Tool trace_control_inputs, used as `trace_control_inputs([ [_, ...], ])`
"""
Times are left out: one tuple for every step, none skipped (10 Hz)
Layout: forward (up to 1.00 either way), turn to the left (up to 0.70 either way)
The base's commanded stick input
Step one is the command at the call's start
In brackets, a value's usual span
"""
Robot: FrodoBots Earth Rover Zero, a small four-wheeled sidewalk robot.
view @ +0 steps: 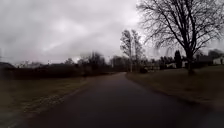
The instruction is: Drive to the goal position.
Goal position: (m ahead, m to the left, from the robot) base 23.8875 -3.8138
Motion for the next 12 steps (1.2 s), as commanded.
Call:
trace_control_inputs([
  [0.70,0.00],
  [0.70,0.00],
  [0.70,0.00],
  [0.70,0.00],
  [0.70,0.00],
  [0.70,0.00],
  [0.70,0.00],
  [0.70,0.00],
  [0.70,0.00],
  [0.70,0.00],
  [0.70,0.00],
  [0.70,0.00],
])
